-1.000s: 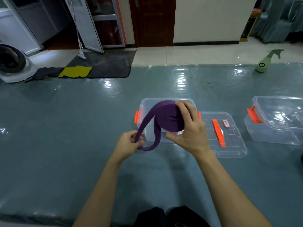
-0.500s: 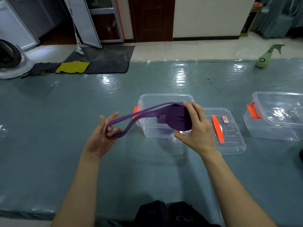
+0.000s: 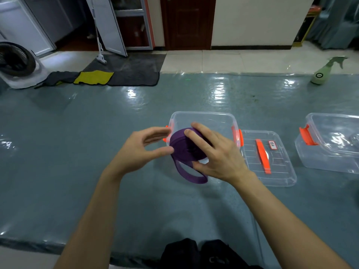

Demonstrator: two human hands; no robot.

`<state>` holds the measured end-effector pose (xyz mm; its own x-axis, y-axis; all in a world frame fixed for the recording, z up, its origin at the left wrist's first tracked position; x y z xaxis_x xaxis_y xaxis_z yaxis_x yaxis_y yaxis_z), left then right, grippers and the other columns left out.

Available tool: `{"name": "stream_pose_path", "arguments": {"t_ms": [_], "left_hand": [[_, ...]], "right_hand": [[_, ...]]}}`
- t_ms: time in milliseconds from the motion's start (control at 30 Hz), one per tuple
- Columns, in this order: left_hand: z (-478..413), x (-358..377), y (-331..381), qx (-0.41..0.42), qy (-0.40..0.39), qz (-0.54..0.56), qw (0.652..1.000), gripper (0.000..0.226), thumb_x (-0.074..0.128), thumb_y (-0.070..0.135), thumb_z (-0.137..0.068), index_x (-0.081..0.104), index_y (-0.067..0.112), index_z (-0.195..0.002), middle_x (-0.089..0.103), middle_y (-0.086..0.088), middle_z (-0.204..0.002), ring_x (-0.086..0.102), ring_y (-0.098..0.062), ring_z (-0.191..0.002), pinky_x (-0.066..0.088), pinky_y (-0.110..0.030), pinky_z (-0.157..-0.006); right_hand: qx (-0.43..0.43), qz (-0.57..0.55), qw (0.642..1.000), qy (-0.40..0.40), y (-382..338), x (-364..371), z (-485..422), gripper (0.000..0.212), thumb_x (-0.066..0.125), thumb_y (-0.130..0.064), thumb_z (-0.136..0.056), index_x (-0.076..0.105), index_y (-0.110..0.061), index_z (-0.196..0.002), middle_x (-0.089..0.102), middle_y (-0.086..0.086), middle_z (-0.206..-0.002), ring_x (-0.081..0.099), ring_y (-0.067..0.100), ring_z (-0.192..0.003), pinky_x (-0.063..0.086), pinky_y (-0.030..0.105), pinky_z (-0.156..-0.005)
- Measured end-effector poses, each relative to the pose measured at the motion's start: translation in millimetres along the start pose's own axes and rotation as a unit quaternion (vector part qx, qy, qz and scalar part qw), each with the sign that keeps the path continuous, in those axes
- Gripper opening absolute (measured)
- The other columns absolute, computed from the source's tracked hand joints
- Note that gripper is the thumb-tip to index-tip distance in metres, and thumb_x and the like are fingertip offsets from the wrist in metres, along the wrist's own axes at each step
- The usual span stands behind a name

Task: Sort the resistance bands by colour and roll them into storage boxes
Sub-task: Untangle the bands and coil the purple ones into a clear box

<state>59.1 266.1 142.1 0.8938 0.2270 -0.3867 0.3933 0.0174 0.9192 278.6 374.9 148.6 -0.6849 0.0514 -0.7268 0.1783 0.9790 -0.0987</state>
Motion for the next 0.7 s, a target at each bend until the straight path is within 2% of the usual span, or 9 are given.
{"name": "stream_pose_path", "arguments": {"t_ms": [133,233,300,333,400,467,533,600,700], "left_hand": [[-23,16,35,0.019,-0.048,-0.045,0.998,0.041,0.100,0.023,-0.077,0.083,0.017,-0.114,0.086,0.001,-0.102,0.083,-0.017,-0.098,0.063,-0.026,-0.091],[-29,20,40,0.007,-0.043,-0.041,0.998,0.031,0.101,0.012,-0.074,0.086,0.014,-0.101,0.086,-0.001,-0.091,0.084,-0.018,-0.087,0.066,-0.029,-0.082],[-31,21,44,-0.001,-0.060,-0.104,0.993,0.029,0.103,0.020,-0.072,0.087,0.019,-0.096,0.085,0.003,-0.086,0.084,-0.013,-0.083,0.067,-0.034,-0.081],[-33,21,47,0.008,-0.071,-0.178,0.981,0.029,0.102,0.031,-0.071,0.087,0.022,-0.094,0.084,0.006,-0.083,0.083,-0.010,-0.081,0.067,-0.036,-0.081],[-37,25,54,0.044,-0.091,-0.355,0.929,0.033,0.092,0.051,-0.070,0.086,0.026,-0.091,0.080,0.009,-0.074,0.078,-0.013,-0.074,0.062,-0.037,-0.073],[-40,34,63,0.070,-0.110,-0.470,0.873,0.034,0.089,0.057,-0.070,0.081,0.028,-0.087,0.072,0.010,-0.066,0.068,-0.017,-0.068,0.053,-0.035,-0.063],[-42,41,70,0.077,-0.125,-0.526,0.838,0.030,0.087,0.057,-0.072,0.074,0.032,-0.081,0.066,0.010,-0.064,0.059,-0.018,-0.067,0.040,-0.031,-0.057],[-43,43,73,0.076,-0.136,-0.561,0.813,0.029,0.085,0.057,-0.073,0.076,0.032,-0.084,0.070,0.008,-0.071,0.058,-0.019,-0.071,0.038,-0.032,-0.058],[-45,44,76,0.081,-0.144,-0.586,0.793,0.031,0.084,0.056,-0.073,0.078,0.031,-0.089,0.069,0.006,-0.071,0.059,-0.022,-0.074,0.037,-0.032,-0.060]], "right_hand": [[-0.019,0.016,1.000,-0.004,-1,-8,-5,0.077,0.076,-0.028,-0.086,0.044,-0.020,-0.156,0.056,0.018,-0.158,0.071,0.039,-0.098,0.062,0.051,-0.076],[0.037,-0.013,0.997,-0.060,4,-10,2,0.100,0.088,-0.033,-0.079,0.034,-0.023,-0.163,0.045,0.011,-0.167,0.067,0.035,-0.123,0.059,0.048,-0.098],[0.126,-0.073,0.983,-0.113,14,-11,10,0.126,0.096,-0.056,-0.069,0.025,-0.026,-0.169,0.044,-0.001,-0.165,0.061,0.019,-0.131,0.042,0.026,-0.118],[0.161,-0.090,0.976,-0.119,18,-12,12,0.128,0.093,-0.069,-0.066,0.028,-0.028,-0.168,0.049,-0.006,-0.158,0.062,0.013,-0.126,0.030,0.014,-0.116],[0.199,-0.081,0.968,-0.127,25,-13,10,0.115,0.082,-0.085,-0.065,0.045,-0.033,-0.160,0.062,-0.013,-0.144,0.067,0.010,-0.117,0.029,0.012,-0.109],[0.228,-0.097,0.952,-0.182,26,-6,4,0.095,0.080,-0.087,-0.065,0.061,-0.041,-0.146,0.073,-0.016,-0.128,0.071,0.008,-0.110,0.048,0.027,-0.108],[0.243,-0.125,0.933,-0.236,24,4,0,0.059,0.084,-0.074,-0.073,0.077,-0.037,-0.117,0.078,-0.008,-0.095,0.071,0.010,-0.086,0.060,0.040,-0.084],[0.255,-0.160,0.921,-0.247,20,12,-1,0.037,0.087,-0.060,-0.081,0.078,-0.027,-0.093,0.069,-0.002,-0.067,0.067,0.013,-0.064,0.058,0.042,-0.068],[0.246,-0.157,0.920,-0.262,15,14,-2,0.035,0.087,-0.060,-0.081,0.076,-0.028,-0.093,0.068,-0.004,-0.068,0.066,0.013,-0.063,0.057,0.042,-0.066]]}}
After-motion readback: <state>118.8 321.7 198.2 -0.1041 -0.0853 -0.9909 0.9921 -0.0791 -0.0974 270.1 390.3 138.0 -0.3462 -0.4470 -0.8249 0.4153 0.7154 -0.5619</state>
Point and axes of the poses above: each hand's wrist, its own z-axis away from the middle knuckle, its own x-axis out of the palm, y = z × x, the point moved 5 cm from there along -z, towards the middle knuckle
